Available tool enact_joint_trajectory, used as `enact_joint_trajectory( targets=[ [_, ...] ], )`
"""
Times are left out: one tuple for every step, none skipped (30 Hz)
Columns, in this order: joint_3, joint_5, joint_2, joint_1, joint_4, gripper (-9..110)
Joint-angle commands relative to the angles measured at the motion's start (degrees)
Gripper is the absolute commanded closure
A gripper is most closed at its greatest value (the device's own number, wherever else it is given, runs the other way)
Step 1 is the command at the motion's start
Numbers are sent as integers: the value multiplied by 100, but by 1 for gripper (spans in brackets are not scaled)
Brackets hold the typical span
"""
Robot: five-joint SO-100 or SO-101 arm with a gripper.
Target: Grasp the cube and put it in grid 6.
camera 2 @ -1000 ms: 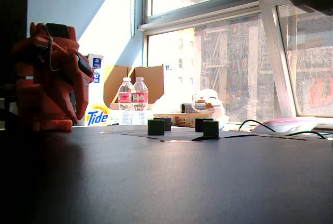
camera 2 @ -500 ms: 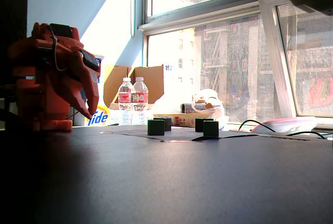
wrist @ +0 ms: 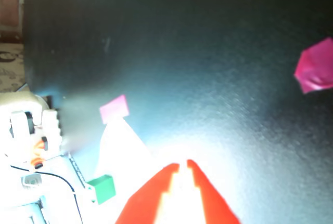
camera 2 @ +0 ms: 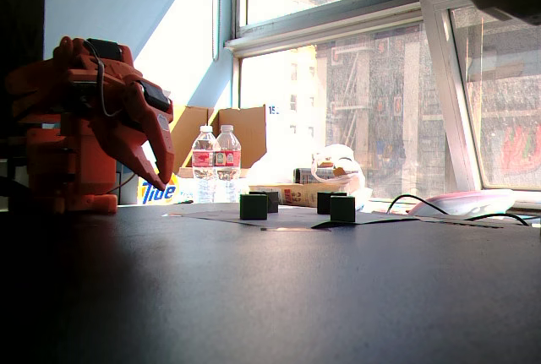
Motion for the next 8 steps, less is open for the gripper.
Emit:
enact_joint_trajectory(
  targets=[
    [413,53,53,70,-88,101],
    [413,53,53,70,-88,101],
    [413,53,53,70,-88,101],
    [413,53,53,70,-88,101],
    [413,53,53,70,-88,101],
    [413,53,53,79,-88,101],
    [413,53,53,79,-79,101],
    [413,53,53,88,-79,101]
  ],
)
